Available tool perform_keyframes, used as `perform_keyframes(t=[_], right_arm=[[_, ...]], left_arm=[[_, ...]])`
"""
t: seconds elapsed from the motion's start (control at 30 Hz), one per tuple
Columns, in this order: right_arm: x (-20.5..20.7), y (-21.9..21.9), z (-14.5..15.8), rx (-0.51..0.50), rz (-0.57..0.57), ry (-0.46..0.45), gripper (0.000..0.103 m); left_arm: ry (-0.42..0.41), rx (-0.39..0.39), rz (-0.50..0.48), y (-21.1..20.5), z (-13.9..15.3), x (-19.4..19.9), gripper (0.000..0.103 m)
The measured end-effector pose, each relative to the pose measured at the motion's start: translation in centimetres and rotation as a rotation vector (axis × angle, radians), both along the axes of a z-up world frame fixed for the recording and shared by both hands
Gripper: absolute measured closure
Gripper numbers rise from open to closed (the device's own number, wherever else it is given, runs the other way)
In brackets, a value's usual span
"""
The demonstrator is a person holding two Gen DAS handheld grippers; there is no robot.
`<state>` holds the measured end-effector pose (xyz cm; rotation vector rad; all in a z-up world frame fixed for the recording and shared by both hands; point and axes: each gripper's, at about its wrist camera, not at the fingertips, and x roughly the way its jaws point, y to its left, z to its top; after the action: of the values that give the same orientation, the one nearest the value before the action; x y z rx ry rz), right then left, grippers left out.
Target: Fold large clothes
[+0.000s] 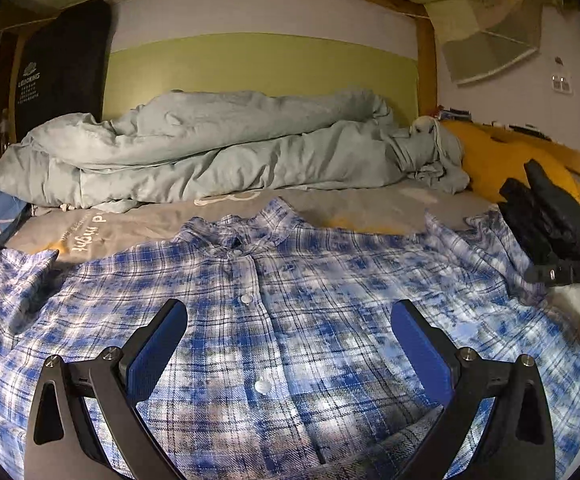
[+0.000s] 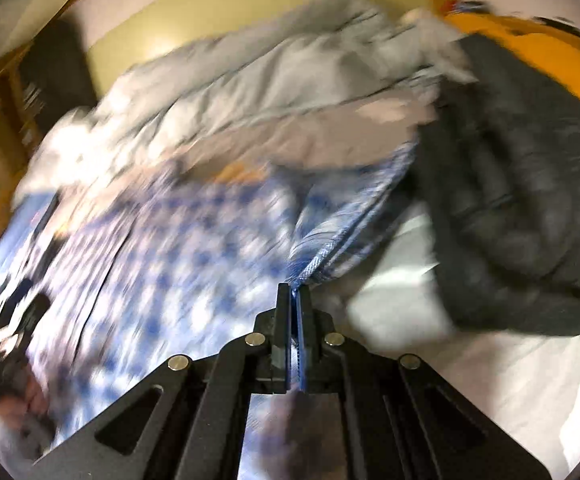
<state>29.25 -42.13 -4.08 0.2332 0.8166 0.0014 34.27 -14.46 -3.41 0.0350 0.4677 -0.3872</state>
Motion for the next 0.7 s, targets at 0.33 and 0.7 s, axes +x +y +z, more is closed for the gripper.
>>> perform_keyframes(t=[0.33, 0.7], right_arm=[[-0.5, 3.8, 0.8, -0.090, 0.061, 0.001, 0.059], [6.0, -4.8, 0.3, 0.063, -0.299, -0.002, 0.070]], left_arm=[[0.014, -0.008, 0.005, 0.4, 0.0, 0.1, 0.000], [0.050, -0.005, 0.013, 0.2, -0.3, 0.7, 0.000]])
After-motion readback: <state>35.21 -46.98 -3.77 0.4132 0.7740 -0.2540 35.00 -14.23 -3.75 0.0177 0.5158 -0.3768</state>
